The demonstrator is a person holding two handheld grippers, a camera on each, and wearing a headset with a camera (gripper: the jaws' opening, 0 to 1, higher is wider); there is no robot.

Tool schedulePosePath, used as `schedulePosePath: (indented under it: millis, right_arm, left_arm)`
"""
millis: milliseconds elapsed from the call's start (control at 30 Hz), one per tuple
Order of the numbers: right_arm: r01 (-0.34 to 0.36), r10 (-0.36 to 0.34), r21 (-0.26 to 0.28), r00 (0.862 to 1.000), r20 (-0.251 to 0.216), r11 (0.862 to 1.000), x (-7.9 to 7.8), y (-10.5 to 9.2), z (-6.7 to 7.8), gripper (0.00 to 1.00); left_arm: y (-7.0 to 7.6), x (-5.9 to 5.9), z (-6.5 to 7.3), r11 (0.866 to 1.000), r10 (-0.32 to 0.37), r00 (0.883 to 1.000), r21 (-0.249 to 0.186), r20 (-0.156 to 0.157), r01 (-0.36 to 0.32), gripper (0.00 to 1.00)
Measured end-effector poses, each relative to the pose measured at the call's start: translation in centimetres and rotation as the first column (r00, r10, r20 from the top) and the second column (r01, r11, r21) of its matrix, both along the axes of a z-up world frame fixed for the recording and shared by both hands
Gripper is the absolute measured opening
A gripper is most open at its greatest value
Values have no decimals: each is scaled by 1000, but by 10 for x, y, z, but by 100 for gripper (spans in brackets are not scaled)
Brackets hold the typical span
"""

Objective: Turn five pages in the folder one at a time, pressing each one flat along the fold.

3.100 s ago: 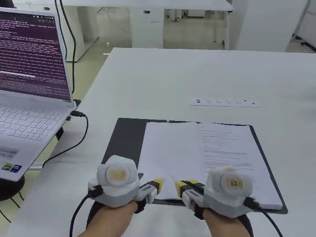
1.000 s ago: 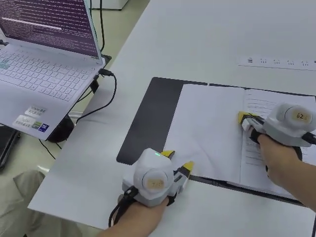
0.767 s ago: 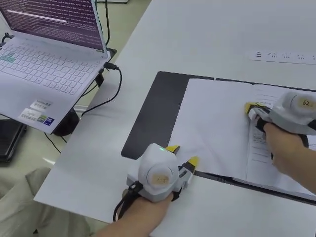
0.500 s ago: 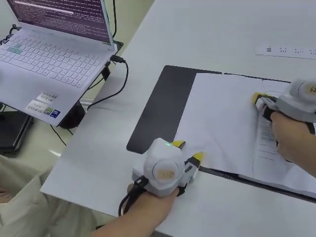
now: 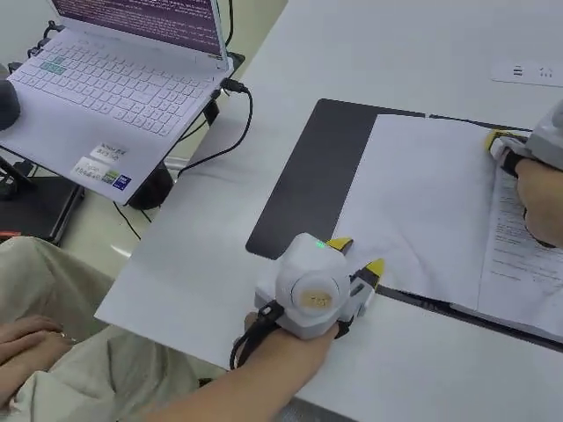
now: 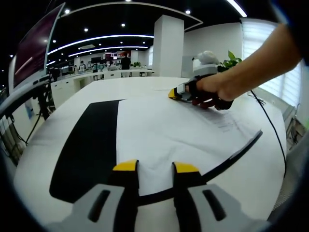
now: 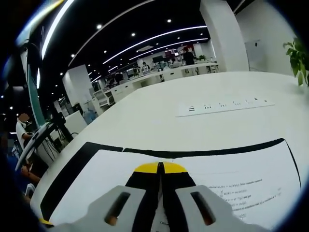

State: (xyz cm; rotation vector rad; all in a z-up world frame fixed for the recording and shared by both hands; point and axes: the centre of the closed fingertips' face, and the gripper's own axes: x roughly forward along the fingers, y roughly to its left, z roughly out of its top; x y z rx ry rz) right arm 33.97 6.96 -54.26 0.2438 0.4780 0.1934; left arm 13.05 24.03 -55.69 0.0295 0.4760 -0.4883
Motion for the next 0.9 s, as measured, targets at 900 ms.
schedulePosePath:
  millis: [900]
  right_arm:
    - [-26, 26, 13, 999, -30, 1000, 1, -5, -7, 0]
  left_arm:
    - [0, -1, 0, 1000, 12, 1000, -12, 1, -12, 26]
